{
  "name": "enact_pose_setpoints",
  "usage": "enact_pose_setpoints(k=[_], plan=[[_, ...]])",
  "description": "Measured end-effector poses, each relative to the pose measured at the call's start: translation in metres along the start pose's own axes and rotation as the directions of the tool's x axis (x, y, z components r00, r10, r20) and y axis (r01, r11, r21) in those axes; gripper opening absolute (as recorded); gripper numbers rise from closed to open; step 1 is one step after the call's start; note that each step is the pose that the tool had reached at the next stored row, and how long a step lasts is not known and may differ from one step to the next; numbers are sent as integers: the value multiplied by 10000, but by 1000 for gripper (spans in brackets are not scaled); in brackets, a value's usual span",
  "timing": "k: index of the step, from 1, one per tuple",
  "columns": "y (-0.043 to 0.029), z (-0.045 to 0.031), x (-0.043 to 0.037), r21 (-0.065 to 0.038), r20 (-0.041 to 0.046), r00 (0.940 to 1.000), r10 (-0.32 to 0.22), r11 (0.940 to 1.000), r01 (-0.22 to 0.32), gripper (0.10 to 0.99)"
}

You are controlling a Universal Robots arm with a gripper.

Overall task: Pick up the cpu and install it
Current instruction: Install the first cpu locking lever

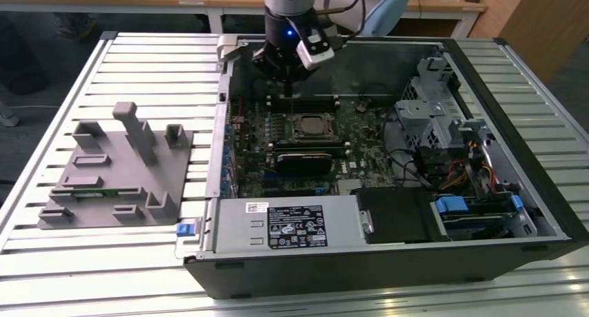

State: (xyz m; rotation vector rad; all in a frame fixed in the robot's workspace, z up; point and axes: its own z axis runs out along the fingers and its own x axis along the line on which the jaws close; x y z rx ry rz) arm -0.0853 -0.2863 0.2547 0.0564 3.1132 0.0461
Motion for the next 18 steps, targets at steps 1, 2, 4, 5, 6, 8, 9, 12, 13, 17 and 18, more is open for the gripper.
enact_pose_setpoints(k=[1, 2, 4, 5, 6, 8, 9, 12, 13, 17, 18], plan=[[1, 1, -32, 0, 0, 10000, -1, 10000, 1, 106], [2, 3, -62, -1, -1, 10000, -2, 10000, 2, 106], [4, 8, -103, -5, -1, 10000, -1, 10000, 1, 106], [3, 10, -115, -47, -2, 10000, 1, 10000, -1, 106], [1, 13, -120, -197, -8, 10000, 4, 9998, -4, 106], [-7, 20, -129, -512, -19, 10000, 12, 9987, -13, 106], [-14, 23, -133, -591, -23, 10000, 15, 9982, -17, 106], [-21, 31, -154, -616, -24, 10000, 16, 9981, -18, 106], [-22, 32, -160, -616, -24, 10000, 16, 9981, -18, 106], [-32, 44, -184, -618, -23, 10000, 17, 9981, -18, 106], [-38, 50, -190, -617, -23, 10000, 17, 9981, -18, 106]])
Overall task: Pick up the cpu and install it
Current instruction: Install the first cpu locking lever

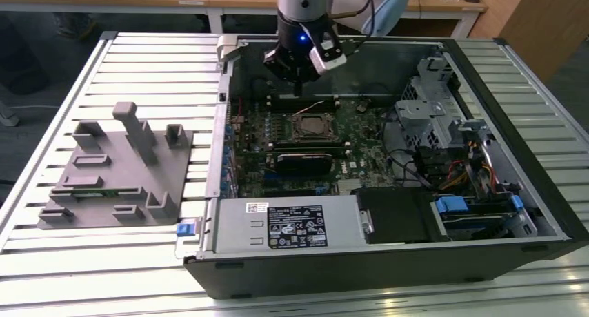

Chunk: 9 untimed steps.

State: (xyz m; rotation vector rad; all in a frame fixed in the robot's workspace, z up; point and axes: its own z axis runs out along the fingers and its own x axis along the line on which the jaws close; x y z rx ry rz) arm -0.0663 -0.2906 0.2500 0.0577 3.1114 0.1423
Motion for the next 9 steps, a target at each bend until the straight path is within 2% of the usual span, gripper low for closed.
enact_pose_setpoints(k=[4, 6, 9], plan=[[-12, 23, -47, 1, -1, 10000, 0, 10000, 0, 106], [-12, 36, -105, 0, 0, 10000, -1, 10000, 1, 106], [-12, 51, -141, -1, 1, 10000, 0, 10000, 0, 106]])
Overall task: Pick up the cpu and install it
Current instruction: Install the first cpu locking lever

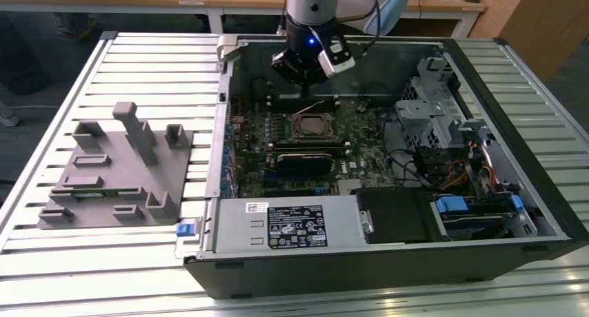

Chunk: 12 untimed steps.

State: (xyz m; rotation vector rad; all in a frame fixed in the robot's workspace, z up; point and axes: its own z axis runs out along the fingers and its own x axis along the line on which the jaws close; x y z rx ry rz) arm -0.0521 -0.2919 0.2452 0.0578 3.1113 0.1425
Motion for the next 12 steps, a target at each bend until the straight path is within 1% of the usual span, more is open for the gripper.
enact_pose_setpoints(k=[9, 12], plan=[[-3, 59, -61, 1, 0, 10000, 0, 10000, 0, 106], [-5, 82, -71, 1, -1, 10000, -13, 10000, 13, 106]])
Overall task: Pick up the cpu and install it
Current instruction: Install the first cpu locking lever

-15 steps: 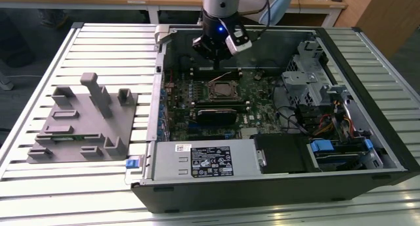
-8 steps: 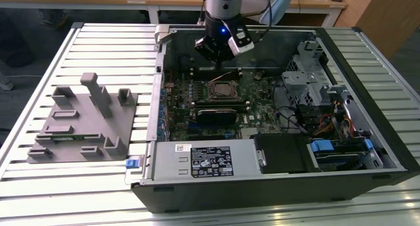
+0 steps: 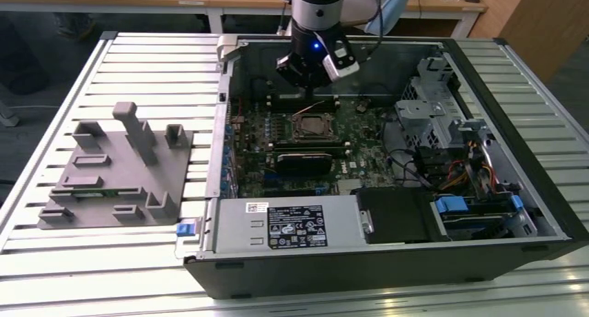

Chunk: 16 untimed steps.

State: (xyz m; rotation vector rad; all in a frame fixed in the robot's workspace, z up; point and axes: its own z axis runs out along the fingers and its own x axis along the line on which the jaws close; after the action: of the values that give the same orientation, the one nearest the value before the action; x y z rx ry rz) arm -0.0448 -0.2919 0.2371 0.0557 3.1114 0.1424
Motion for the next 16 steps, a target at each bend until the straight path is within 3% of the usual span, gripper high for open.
enact_pose_setpoints(k=[16], plan=[[-5, 80, -69, 8, -2, 10000, -11, 10000, 11, 106]])
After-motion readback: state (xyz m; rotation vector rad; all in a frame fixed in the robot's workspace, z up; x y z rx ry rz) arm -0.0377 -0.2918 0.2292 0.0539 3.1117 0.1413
